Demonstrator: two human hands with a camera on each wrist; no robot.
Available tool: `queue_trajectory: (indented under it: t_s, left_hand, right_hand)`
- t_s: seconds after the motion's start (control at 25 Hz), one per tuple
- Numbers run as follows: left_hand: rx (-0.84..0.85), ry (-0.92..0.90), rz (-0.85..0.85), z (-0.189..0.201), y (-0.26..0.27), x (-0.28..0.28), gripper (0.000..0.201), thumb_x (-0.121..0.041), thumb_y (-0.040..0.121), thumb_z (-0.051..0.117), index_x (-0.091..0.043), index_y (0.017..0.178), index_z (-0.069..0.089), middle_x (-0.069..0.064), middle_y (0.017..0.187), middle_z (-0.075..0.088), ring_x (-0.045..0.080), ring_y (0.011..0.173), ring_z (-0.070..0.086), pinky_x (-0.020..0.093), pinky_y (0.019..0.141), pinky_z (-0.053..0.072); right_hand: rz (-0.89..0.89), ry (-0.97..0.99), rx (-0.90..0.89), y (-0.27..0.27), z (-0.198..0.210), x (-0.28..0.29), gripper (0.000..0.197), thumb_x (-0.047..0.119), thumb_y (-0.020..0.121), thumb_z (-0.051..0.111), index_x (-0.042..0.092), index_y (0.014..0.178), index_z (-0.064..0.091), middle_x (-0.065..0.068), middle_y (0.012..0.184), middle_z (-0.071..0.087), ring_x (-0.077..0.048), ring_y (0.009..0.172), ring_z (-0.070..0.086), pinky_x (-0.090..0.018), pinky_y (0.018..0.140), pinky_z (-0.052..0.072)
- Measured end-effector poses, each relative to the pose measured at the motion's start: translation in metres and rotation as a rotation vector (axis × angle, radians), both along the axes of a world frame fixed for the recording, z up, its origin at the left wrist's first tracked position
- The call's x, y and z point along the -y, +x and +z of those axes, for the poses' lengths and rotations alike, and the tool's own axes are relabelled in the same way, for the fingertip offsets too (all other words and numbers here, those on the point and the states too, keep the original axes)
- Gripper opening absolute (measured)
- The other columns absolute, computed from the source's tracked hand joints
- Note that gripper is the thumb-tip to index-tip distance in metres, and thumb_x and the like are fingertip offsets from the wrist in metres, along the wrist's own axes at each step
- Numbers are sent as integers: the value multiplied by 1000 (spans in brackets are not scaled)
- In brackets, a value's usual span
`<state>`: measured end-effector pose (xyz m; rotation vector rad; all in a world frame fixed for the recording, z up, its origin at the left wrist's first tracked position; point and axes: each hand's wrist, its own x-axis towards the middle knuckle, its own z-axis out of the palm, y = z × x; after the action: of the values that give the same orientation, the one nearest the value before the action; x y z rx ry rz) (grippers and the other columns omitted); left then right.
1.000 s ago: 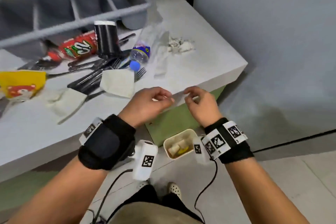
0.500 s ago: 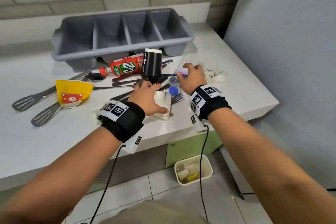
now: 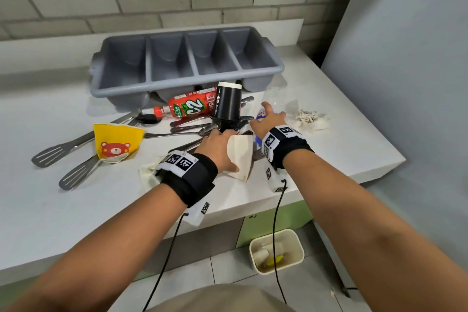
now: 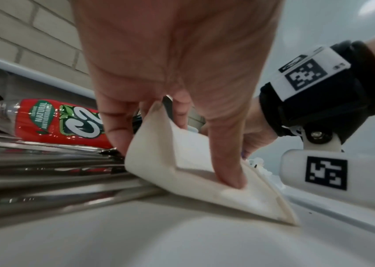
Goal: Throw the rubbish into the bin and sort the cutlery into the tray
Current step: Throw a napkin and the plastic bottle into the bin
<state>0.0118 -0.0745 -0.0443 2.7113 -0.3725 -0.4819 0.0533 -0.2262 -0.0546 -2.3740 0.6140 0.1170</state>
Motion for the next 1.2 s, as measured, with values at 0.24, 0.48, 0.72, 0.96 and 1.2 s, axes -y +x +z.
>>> queue_trajectory:
  t_s: [0.24, 0.48, 0.72, 0.96, 1.2]
  left_hand:
    - [-1, -114, 76, 20, 11, -13, 41, -17, 86, 61, -7, 125, 54, 15, 131, 56, 30, 120, 51, 31, 93, 39]
    - [148, -474, 199, 63, -10, 7, 35, -15, 90, 52, -2, 123, 54, 15, 126, 60, 29, 115, 55, 28, 86, 40]
    - [19, -825, 225, 30, -87, 71, 20, -19, 84, 49, -16, 102, 58, 3, 97, 61, 16, 91, 55, 35, 83, 46]
    - [-192, -671, 191, -64, -153, 116, 24, -8, 93, 45, -2, 111, 61, 5, 98, 64, 16, 82, 59, 9, 71, 46]
    - [-381, -323, 173, -206, -164, 135, 19, -11, 94, 48, 3, 97, 60, 8, 72, 54, 21, 79, 49, 22, 62, 30]
  right_hand:
    - [-26, 121, 169, -26, 14, 8, 59, 25, 85, 52, 34, 140, 31, -19, 136, 31, -41, 108, 55, -39, 103, 45]
    - [-32, 309, 562, -90, 31, 36, 61, 15, 86, 59, 26, 140, 34, -19, 141, 26, -18, 94, 59, -7, 83, 49]
    - [-205, 219, 767, -180, -6, 91, 65, 12, 79, 63, 10, 138, 37, -27, 138, 29, 8, 116, 42, 1, 93, 37]
    - [-421, 272, 606, -271, -105, 122, 70, 31, 75, 57, 13, 138, 35, -30, 141, 22, -30, 124, 42, -8, 100, 42]
    - [-543, 493, 280, -322, -240, 102, 67, 38, 73, 63, 42, 133, 35, -16, 138, 26, -33, 119, 49, -53, 97, 49]
